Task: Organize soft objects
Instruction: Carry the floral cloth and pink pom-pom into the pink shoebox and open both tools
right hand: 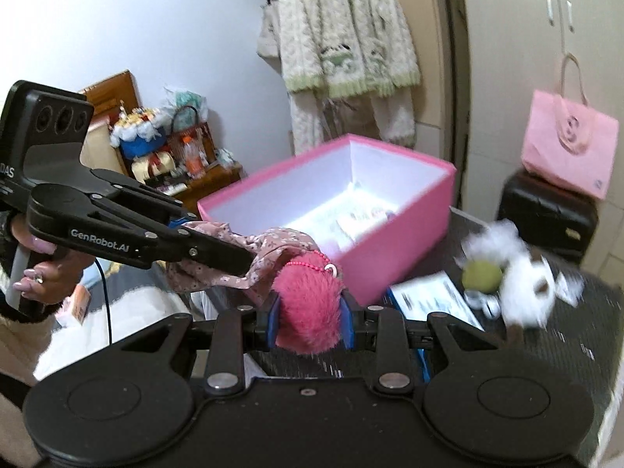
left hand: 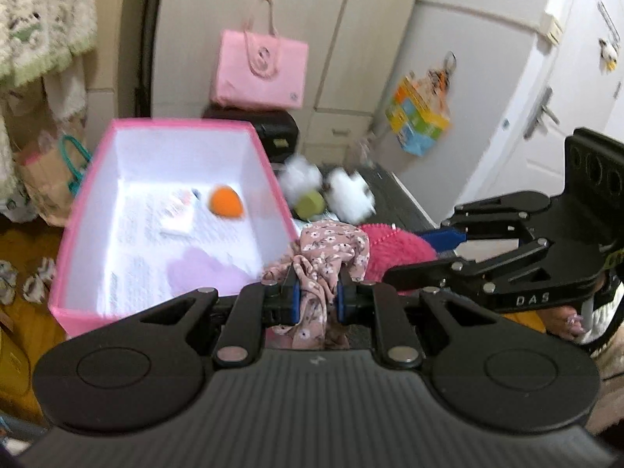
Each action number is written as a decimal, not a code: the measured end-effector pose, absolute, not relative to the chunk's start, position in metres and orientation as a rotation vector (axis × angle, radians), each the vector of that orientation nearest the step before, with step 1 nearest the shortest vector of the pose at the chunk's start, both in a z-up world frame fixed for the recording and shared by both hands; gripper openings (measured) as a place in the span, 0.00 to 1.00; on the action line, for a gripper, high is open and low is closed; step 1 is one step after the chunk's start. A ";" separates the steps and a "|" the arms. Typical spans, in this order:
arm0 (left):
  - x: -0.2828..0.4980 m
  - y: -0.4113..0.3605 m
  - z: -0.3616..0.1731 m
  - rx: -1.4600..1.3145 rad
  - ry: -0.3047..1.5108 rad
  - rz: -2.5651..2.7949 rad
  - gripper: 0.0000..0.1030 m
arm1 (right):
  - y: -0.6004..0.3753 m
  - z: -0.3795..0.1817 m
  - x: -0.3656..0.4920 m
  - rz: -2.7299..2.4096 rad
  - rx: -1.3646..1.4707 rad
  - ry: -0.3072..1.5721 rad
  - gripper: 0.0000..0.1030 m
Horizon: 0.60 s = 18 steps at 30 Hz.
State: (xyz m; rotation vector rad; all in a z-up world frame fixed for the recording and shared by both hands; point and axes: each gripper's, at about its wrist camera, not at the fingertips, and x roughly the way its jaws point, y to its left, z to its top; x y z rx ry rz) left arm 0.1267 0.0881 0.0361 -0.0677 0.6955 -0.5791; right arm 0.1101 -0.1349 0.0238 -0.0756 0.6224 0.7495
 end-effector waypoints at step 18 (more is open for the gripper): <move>0.224 0.120 -0.002 0.053 0.732 -0.322 0.17 | -0.052 0.001 0.228 0.739 -0.290 0.675 0.34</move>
